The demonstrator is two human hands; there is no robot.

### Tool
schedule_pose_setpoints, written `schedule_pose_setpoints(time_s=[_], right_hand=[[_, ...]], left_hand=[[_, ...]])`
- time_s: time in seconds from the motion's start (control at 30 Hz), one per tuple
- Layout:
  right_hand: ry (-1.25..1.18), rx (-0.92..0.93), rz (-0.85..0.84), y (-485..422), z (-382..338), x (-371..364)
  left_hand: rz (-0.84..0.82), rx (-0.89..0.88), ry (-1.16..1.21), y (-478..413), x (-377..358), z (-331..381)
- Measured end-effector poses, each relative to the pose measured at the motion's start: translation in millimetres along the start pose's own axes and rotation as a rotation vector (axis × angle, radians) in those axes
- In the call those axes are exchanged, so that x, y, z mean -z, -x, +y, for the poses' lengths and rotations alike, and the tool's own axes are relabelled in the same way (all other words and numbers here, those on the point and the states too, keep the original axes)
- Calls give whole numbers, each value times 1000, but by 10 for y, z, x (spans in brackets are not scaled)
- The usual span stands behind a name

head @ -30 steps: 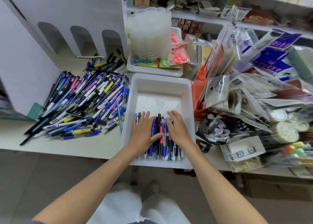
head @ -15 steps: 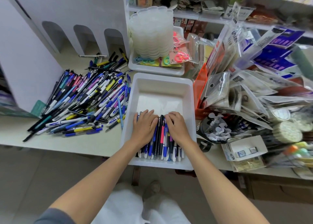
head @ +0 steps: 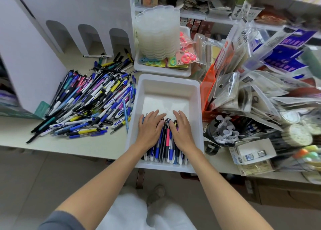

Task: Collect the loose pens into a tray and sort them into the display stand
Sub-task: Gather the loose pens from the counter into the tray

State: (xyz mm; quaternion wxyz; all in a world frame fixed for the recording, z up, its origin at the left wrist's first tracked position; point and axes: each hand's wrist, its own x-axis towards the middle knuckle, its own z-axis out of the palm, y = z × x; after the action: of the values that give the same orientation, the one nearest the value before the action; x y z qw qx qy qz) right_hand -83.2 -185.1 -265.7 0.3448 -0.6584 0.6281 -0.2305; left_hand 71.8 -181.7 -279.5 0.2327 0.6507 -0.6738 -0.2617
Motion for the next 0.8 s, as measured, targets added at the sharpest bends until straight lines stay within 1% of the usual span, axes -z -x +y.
schedule_pose_setpoints(time_s=[0.13, 0.2, 0.27, 0.4, 0.5, 0.57, 0.7, 0.8], right_hand=[[99, 15, -22, 75, 33, -19], [97, 15, -18, 65, 17, 12], [68, 19, 17, 56, -26, 55], [-25, 18, 125, -49, -263, 128], [-65, 61, 177, -251, -578, 107], [-86, 106, 193, -395, -828, 41], [-96, 206, 196, -657, -1300, -207], [-79, 240, 191, -828, -1573, -451]], left_hand=[[-14, 12, -89, 6, -13, 21], [-24, 16, -109, 11, -15, 31], [-29, 18, -65, 13, 23, 55], [-17, -28, 100, -37, 238, 164], [104, -118, 119, -169, 557, 260], [206, -127, 113, -279, 817, 239], [345, 7, 155, -525, 1342, -150], [373, 98, 128, -665, 1670, -629]])
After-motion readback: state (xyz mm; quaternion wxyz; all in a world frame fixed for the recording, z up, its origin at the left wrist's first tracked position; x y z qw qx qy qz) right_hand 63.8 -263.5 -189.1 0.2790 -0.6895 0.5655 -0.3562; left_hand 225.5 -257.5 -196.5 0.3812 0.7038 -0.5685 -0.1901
